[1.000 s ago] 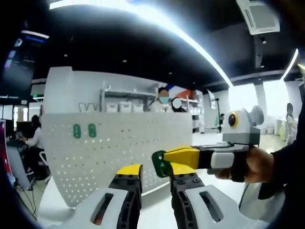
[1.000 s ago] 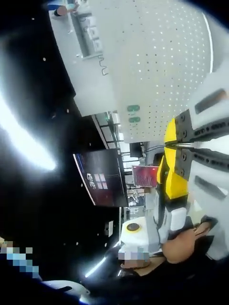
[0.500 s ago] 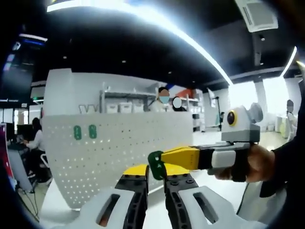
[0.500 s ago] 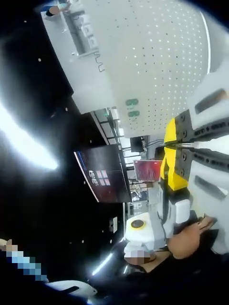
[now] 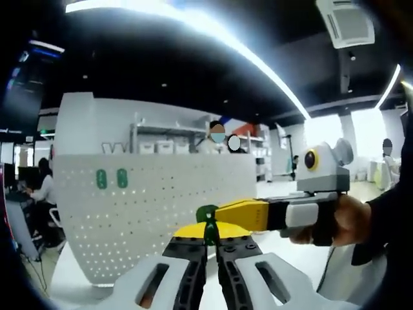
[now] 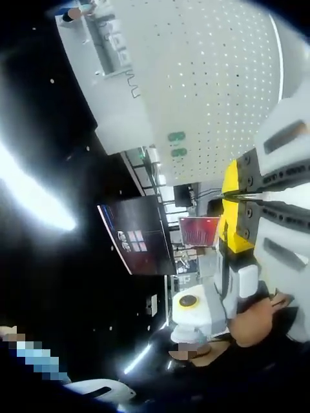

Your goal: Insert the hook assembly into the mounting plate slot until the hook locks in place.

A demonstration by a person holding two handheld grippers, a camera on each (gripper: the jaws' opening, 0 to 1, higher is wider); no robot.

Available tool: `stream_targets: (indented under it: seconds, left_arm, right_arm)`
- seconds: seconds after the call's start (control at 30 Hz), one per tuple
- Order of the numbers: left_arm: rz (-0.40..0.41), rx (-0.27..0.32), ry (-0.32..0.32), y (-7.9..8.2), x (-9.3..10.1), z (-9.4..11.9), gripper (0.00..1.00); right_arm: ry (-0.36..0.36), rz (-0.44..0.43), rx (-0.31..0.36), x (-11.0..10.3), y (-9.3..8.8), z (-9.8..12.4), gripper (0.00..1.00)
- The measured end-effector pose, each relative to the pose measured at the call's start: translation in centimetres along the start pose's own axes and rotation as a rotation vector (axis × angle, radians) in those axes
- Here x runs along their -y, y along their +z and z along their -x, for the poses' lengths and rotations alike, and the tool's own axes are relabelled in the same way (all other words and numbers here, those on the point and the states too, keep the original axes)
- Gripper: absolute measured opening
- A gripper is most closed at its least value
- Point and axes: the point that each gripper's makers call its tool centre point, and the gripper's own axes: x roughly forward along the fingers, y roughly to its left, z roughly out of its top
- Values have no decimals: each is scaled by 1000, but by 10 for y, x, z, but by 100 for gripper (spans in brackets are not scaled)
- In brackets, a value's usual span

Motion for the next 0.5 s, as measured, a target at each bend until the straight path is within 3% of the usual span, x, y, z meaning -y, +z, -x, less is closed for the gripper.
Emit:
stream_targets:
  seconds: [0.5]
  left_arm:
    - [-37, -14, -38, -10, -2, -2, 3]
  right_arm:
    - [-28, 12, -21, 4, -4, -4, 1]
